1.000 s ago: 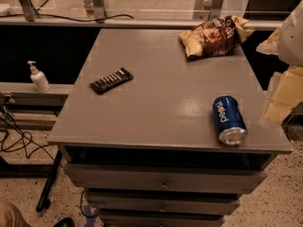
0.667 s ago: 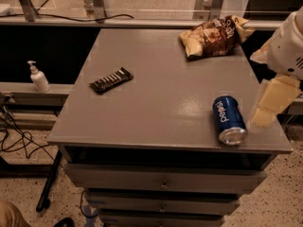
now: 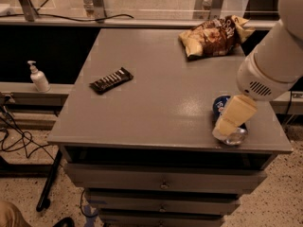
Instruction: Move pepsi can near rxbar chocolate
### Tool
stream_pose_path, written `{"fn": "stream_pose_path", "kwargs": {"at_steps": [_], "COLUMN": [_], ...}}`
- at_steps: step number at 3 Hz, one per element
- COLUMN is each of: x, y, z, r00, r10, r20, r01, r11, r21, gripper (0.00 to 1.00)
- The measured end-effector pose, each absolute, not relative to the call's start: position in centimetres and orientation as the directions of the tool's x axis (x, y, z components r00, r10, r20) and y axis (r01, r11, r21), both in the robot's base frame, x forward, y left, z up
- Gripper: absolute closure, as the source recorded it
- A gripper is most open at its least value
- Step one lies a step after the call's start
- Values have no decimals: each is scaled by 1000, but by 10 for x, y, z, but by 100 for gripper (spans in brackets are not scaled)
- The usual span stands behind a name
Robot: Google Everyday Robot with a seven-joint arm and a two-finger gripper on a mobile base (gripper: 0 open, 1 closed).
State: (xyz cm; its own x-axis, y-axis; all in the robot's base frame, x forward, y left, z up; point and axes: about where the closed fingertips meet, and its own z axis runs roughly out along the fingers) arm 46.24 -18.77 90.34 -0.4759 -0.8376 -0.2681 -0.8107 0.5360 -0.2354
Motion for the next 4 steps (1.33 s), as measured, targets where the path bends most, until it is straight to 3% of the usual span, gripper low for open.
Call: {"fn": "stream_pose_path", "kwargs": {"at_steps": [3, 4], "x": [496, 497], "y": [-210, -215], "z": [853, 842], "r00": [-706, -734], "r10": [-671, -638], "r20": [-227, -233], "r01": [-601, -576], "r11": [737, 767], "r21": [-310, -282], "gripper": [0, 19]}}
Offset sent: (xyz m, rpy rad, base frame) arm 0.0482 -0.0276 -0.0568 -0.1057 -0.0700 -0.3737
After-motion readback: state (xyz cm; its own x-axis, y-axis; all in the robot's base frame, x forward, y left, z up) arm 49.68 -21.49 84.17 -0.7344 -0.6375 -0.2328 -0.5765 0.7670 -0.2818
